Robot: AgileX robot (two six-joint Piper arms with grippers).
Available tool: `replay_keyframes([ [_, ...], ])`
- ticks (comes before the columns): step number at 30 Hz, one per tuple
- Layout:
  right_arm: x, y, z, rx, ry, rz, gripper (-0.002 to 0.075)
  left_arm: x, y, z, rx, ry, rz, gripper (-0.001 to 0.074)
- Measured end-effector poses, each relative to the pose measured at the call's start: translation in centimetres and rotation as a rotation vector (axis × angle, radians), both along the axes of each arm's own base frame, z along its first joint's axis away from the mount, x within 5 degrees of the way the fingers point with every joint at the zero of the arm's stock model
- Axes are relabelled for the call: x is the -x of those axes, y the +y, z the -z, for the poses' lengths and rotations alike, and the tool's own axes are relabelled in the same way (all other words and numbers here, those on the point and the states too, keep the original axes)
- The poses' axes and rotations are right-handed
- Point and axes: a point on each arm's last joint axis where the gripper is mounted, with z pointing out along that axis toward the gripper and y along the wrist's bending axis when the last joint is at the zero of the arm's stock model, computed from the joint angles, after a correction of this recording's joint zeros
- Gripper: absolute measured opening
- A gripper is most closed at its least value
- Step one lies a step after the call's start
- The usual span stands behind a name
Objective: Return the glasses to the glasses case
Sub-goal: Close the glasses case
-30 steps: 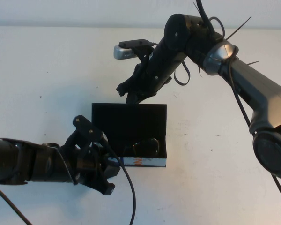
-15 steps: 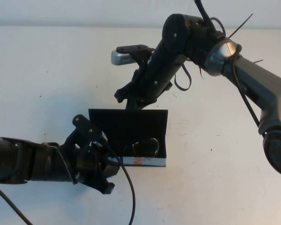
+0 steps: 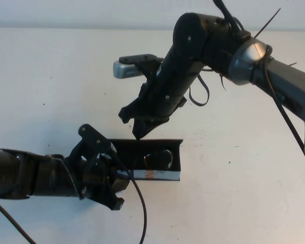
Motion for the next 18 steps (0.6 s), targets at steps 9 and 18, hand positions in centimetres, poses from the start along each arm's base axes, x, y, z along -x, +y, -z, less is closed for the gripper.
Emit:
replay_keyframes([
  [9, 1.8, 0.0, 2.6, 0.059, 0.092, -0.020, -0.0011, 0.0, 0.0, 0.0, 0.000, 0.000, 0.000, -0.0001],
  [18, 2.0, -0.1, 3.8, 0.074, 0.125, -0.015, -0.0011, 0.0, 0.0, 0.0, 0.000, 0.000, 0.000, -0.0001],
])
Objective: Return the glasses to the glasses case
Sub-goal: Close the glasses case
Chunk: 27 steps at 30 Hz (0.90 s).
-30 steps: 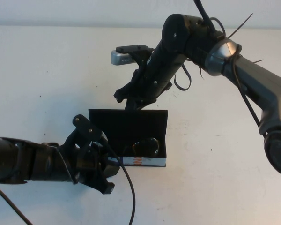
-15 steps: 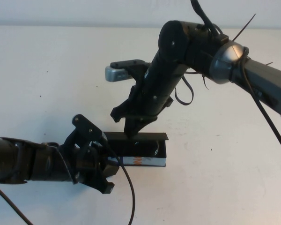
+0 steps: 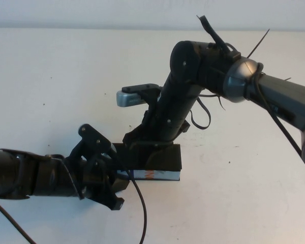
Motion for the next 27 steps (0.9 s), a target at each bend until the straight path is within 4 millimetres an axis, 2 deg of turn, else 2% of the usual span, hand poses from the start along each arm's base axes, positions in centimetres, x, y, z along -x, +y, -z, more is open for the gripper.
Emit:
replay_keyframes([
  [7, -0.1, 0.3, 1.2, 0.004, 0.030, 0.002, -0.0011, 0.0, 0.0, -0.3, 0.008, -0.008, 0.001, -0.0001],
  [12, -0.1, 0.4, 1.3, -0.003, 0.035, 0.004, -0.0011, 0.1, 0.0, -1.5, 0.035, -0.023, -0.020, -0.0001],
  [15, 0.0, 0.3, 0.6, -0.011, 0.023, 0.004, -0.0011, 0.3, 0.1, -2.4, 0.061, -0.011, -0.046, 0.0000],
  [17, 0.2, 0.2, -0.4, -0.018, -0.001, 0.000, -0.0011, 0.6, 0.1, -3.4, 0.075, -0.012, -0.054, -0.0001],
  [20, 0.7, -0.4, -3.4, -0.029, -0.075, -0.004, -0.0011, 1.3, 0.3, -5.7, 0.113, -0.052, -0.053, -0.0001],
  [24, 1.8, -1.8, -8.1, -0.036, -0.191, 0.019, -0.0011, 2.9, 1.3, -11.1, 0.187, -0.223, -0.084, -0.0001],
  [27, 3.2, -3.3, -11.2, -0.033, -0.263, 0.051, -0.0011, 4.8, 3.1, -15.0, 0.209, -0.399, -0.177, 0.0000],
])
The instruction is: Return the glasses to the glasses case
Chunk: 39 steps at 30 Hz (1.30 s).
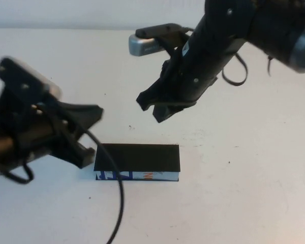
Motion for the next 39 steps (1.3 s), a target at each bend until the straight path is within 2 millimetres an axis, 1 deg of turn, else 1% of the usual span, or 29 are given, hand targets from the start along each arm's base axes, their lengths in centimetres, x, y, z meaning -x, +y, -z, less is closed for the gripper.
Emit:
replay_keyframes([
  [1, 0.6, -0.6, -0.8, 0.006, -0.014, 0.016, -0.0011, 1.0, 0.9, -1.2, 0.014, -0.057, -0.050, 0.0000],
  [3, 1.9, -1.9, -1.7, 0.024, -0.028, 0.043, -0.0011, 2.9, 2.6, -2.8, 0.058, -0.143, -0.147, 0.0000],
  [5, 3.4, -3.2, -2.4, 0.035, -0.027, 0.072, -0.0011, 5.5, 4.5, -4.2, 0.115, -0.235, -0.234, 0.0000],
  [6, 4.4, -3.9, -2.6, 0.038, -0.023, 0.084, -0.0011, 6.7, 5.4, -4.6, 0.141, -0.276, -0.274, 0.0000],
  [8, 6.4, -5.4, -3.3, 0.026, -0.033, 0.108, -0.0011, 8.9, 7.0, -4.6, 0.180, -0.341, -0.339, 0.0000],
  [10, 8.2, -6.9, -3.5, 0.007, -0.053, 0.136, -0.0011, 11.1, 8.5, -4.4, 0.221, -0.406, -0.397, 0.0000],
  [12, 9.9, -8.1, -3.2, -0.006, -0.068, 0.159, -0.0011, 12.4, 9.6, -3.6, 0.249, -0.437, -0.453, 0.0000],
  [14, 11.4, -9.3, -3.0, -0.027, -0.098, 0.174, -0.0011, 13.3, 10.5, -2.5, 0.276, -0.442, -0.508, 0.0000],
  [16, 13.1, -10.6, -2.6, -0.053, -0.132, 0.185, -0.0011, 13.6, 11.0, -0.9, 0.284, -0.426, -0.548, -0.0001],
  [17, 13.9, -11.3, -2.7, -0.073, -0.156, 0.191, -0.0011, 13.7, 11.1, -0.1, 0.279, -0.415, -0.551, -0.0001],
  [19, 15.5, -12.5, -2.1, -0.113, -0.210, 0.206, -0.0011, 13.8, 11.1, 1.5, 0.268, -0.391, -0.552, 0.0000],
  [22, 17.6, -14.2, -0.7, -0.188, -0.297, 0.235, -0.0011, 13.6, 11.0, 3.9, 0.233, -0.342, -0.550, 0.0000],
  [24, 18.5, -15.1, 0.2, -0.253, -0.376, 0.260, -0.0011, 13.5, 10.9, 5.5, 0.203, -0.305, -0.549, 0.0000],
  [28, 19.9, -16.4, 2.8, -0.350, -0.498, 0.305, -0.0011, 13.4, 10.9, 8.6, 0.146, -0.232, -0.549, -0.0001],
  [29, 20.1, -16.6, 3.5, -0.365, -0.518, 0.315, -0.0011, 13.4, 10.9, 9.0, 0.140, -0.224, -0.549, -0.0001],
  [32, 20.3, -17.0, 5.4, -0.375, -0.533, 0.333, -0.0011, 13.4, 11.0, 9.1, 0.135, -0.221, -0.557, 0.0000],
  [34, 20.4, -17.1, 6.2, -0.373, -0.517, 0.342, -0.0011, 13.4, 11.0, 9.1, 0.134, -0.221, -0.559, 0.0000],
  [36, 20.6, -17.1, 6.7, -0.377, -0.490, 0.354, -0.0011, 13.4, 11.0, 9.1, 0.133, -0.221, -0.563, -0.0001],
  [39, 20.7, -17.1, 6.9, -0.386, -0.456, 0.369, -0.0011, 13.4, 11.0, 9.1, 0.133, -0.221, -0.563, -0.0001],
])
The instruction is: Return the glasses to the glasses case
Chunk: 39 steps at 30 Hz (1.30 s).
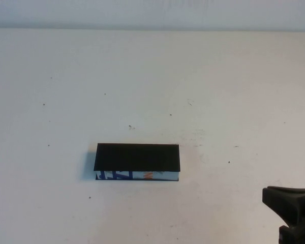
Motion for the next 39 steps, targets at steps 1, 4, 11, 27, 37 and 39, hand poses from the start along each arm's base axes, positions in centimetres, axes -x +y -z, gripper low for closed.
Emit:
replay_keyframes([
  [1, 0.0, 0.0, 0.1, -0.001, 0.006, 0.000, -0.0011, 0.0, 0.0, 0.0, 0.000, 0.000, -0.001, -0.0001],
  [4, 0.1, 0.0, 0.3, 0.007, 0.023, -0.003, -0.0011, 0.0, 0.0, 0.1, -0.001, 0.002, -0.002, -0.0001],
  [11, -0.2, 0.0, -0.1, -0.002, -0.035, 0.006, -0.0011, 0.0, 0.0, 0.1, -0.001, 0.002, -0.005, 0.0000],
  [27, 3.9, -8.2, 6.1, 0.047, -0.425, 0.537, -0.0011, 0.0, 0.2, 0.1, -0.004, 0.004, -0.019, 0.0000],
  [37, 5.8, -8.4, 8.4, 0.052, -0.321, 0.563, -0.0011, 0.0, 0.2, 0.1, -0.003, 0.002, -0.019, 0.0000],
  [39, 5.9, -8.3, 8.8, 0.062, -0.283, 0.557, -0.0011, 0.0, 0.2, 0.1, -0.003, 0.002, -0.019, -0.0001],
])
